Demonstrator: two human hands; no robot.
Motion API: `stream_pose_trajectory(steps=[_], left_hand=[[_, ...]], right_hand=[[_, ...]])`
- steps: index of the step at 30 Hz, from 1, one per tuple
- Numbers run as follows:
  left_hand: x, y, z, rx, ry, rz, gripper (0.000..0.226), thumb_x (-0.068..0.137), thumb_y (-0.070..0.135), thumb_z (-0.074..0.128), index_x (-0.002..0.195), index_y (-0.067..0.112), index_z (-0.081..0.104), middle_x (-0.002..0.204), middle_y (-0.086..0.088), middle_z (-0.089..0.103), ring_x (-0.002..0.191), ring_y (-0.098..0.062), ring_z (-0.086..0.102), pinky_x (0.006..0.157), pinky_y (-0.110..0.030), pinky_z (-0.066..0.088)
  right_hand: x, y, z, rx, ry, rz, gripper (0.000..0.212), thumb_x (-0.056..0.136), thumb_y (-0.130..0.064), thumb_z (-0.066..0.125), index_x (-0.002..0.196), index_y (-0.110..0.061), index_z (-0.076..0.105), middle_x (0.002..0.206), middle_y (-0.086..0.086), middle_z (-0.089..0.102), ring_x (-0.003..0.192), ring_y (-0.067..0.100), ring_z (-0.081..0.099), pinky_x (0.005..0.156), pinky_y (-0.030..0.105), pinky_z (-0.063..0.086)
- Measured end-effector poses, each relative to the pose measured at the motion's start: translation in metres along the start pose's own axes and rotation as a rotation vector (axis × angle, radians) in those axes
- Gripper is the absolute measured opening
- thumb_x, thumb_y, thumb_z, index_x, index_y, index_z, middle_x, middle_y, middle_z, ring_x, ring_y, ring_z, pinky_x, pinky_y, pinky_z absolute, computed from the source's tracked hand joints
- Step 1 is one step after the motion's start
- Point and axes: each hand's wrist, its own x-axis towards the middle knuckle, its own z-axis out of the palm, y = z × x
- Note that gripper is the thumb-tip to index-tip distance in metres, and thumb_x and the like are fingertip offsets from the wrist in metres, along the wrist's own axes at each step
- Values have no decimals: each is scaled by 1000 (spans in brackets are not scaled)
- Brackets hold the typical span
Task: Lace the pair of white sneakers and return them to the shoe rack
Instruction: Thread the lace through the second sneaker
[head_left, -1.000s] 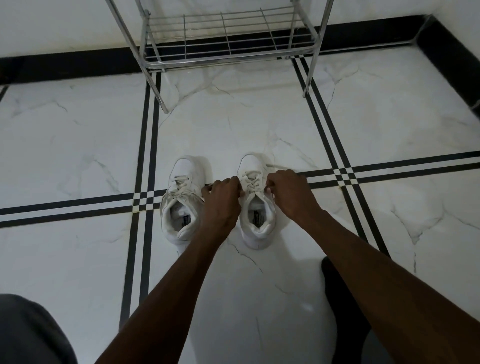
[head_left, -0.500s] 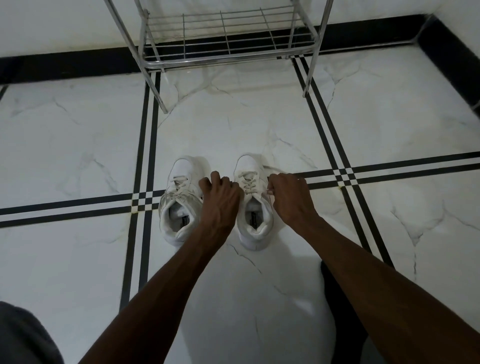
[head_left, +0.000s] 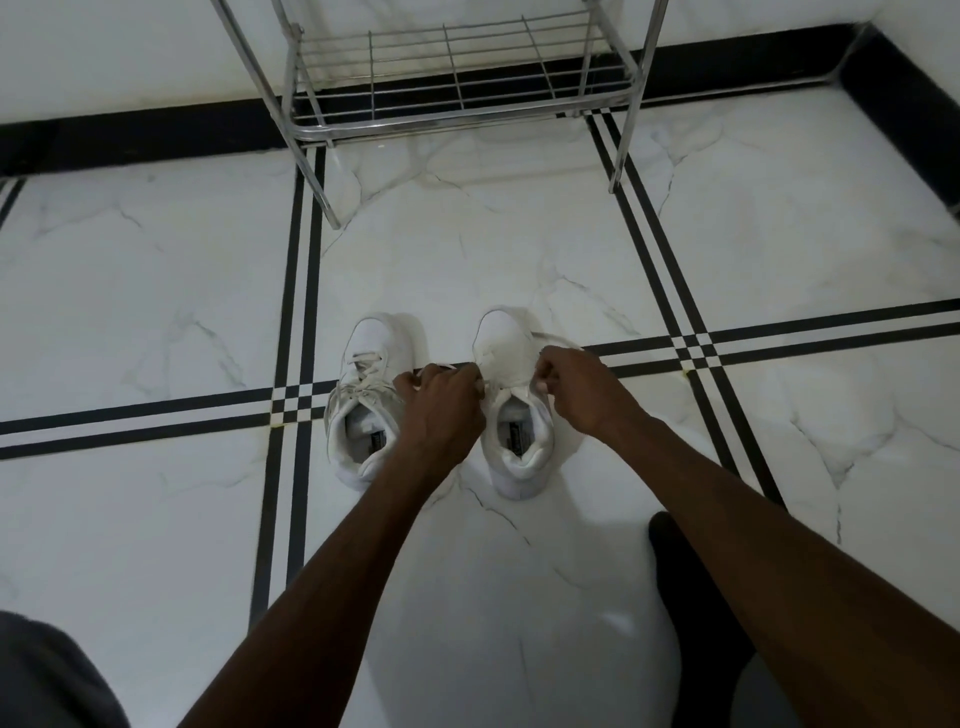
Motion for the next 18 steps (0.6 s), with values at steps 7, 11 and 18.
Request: stream_pose_trajectory(steps=[7, 11, 18], left_hand=[[6, -9, 6, -227, -8, -17, 23, 95, 8, 52, 76, 21, 47, 76, 8, 55, 90, -28, 61, 78, -38, 27], [2, -11, 10, -326, 9, -64, 10, 91, 18, 53, 81, 17, 55, 77, 5, 61, 86, -26, 60, 76, -39, 38], [-5, -8, 12, -376, 76, -101, 11, 84, 21, 51, 82, 15, 59, 85, 1, 66, 92, -23, 60, 80, -39, 39]], right_hand=[[4, -3, 0, 10, 96, -74, 19, 81, 1, 70, 87, -15, 79, 86, 5, 77, 81, 20, 72, 75, 37, 59], [2, -2, 7, -11, 149, -28, 15, 79, 1, 66, 83, -8, 77, 85, 10, 73, 79, 26, 69, 68, 39, 57], [-1, -6, 22, 225, 217, 119, 15, 79, 13, 59, 70, 10, 70, 75, 23, 73, 74, 35, 69, 68, 40, 53]])
